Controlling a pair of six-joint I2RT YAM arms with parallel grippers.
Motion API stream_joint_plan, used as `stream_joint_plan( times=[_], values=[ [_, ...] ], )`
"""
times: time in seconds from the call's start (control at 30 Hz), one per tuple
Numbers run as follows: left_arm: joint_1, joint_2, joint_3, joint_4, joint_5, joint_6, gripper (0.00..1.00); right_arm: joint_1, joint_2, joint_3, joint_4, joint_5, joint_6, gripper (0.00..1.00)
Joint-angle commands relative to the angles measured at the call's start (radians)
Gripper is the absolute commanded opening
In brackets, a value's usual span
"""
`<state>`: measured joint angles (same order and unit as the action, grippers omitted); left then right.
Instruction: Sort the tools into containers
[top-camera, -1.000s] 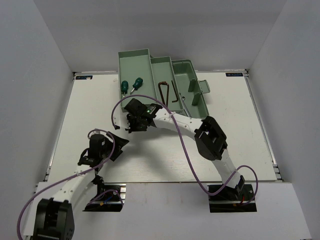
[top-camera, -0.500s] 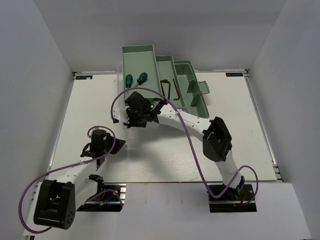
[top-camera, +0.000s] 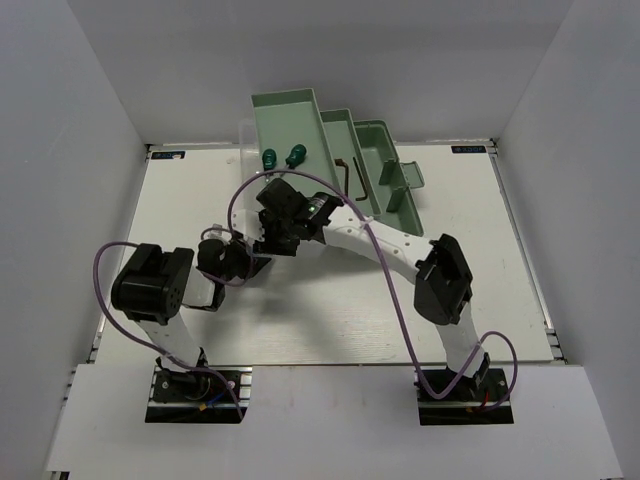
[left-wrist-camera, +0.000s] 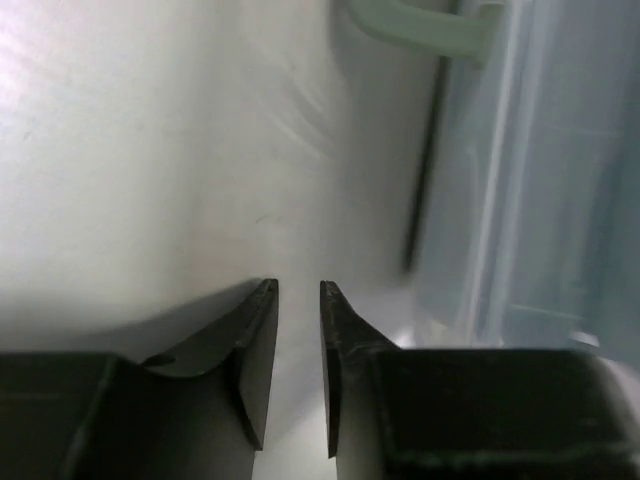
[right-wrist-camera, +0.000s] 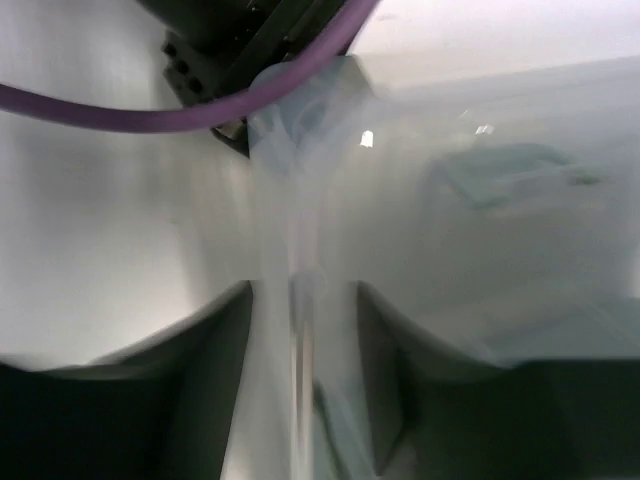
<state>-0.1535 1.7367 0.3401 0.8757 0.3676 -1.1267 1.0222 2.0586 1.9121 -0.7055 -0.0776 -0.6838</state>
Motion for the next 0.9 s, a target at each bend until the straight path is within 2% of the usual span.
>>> stream_joint_plan(
  times=[0.0, 0.03, 0.07, 0.1, 0.17, 0.27, 0.3, 0.43, 0.5, 0.53, 0.57, 0.63, 0.7, 0.8, 0.87],
  values=[
    [-0.001, -0.003, 0.057, 0.197, 0.062, -0.004, 0.35, 0.019, -0.207, 0.028, 0.124, 0.125, -0.057, 0.59],
    [-0.001, -0.012, 0.069, 0.175, 0.062, -0.004, 0.39, 0.016, -0.21, 0.021, 0.101, 0.142, -0.06, 0.75],
    [-0.001, -0.023, 0.069, 0.16, 0.062, 0.01, 0.41, 0.018, -0.216, 0.028, 0.087, 0.142, -0.075, 0.8],
    [-0.001, -0.034, 0.069, 0.148, 0.053, 0.022, 0.44, 0.024, -0.218, 0.03, 0.071, 0.147, -0.072, 0.9],
    [-0.001, -0.049, 0.069, 0.134, 0.053, 0.022, 0.46, 0.024, -0.235, 0.054, -0.018, 0.133, -0.065, 0.9],
    [-0.001, -0.071, 0.092, 0.094, 0.053, 0.041, 0.47, 0.022, -0.284, 0.038, -0.13, 0.101, -0.037, 0.82],
    [-0.001, -0.071, 0.103, 0.094, 0.053, 0.041, 0.47, 0.027, -0.307, 0.033, -0.153, 0.088, -0.04, 0.7],
    [-0.001, -0.062, 0.123, 0.085, 0.053, 0.041, 0.47, 0.019, -0.383, -0.021, -0.29, -0.06, -0.08, 0.45],
    [-0.001, -0.052, 0.149, 0.072, 0.053, 0.041, 0.47, 0.022, -0.408, -0.012, -0.432, -0.204, -0.141, 0.46],
    [-0.001, -0.052, 0.149, 0.063, 0.053, 0.041, 0.47, 0.022, -0.41, -0.002, -0.487, -0.24, -0.255, 0.48],
    [-0.001, -0.043, 0.163, 0.063, 0.053, 0.041, 0.47, 0.03, -0.417, -0.021, -0.587, -0.279, -0.266, 0.52],
    [-0.001, -0.043, 0.174, 0.051, 0.053, 0.041, 0.47, 0.032, -0.429, -0.06, -0.541, -0.252, -0.225, 0.62],
    [-0.001, -0.043, 0.194, 0.029, 0.053, 0.041, 0.47, 0.035, -0.416, -0.122, -0.444, -0.123, -0.194, 0.69],
    [-0.011, -0.043, 0.194, 0.02, 0.053, 0.041, 0.47, 0.026, -0.407, -0.133, -0.41, -0.091, -0.171, 0.72],
    [-0.011, -0.043, 0.203, 0.02, 0.053, 0.041, 0.47, 0.027, -0.4, -0.133, -0.413, -0.131, -0.175, 0.73]
  ],
)
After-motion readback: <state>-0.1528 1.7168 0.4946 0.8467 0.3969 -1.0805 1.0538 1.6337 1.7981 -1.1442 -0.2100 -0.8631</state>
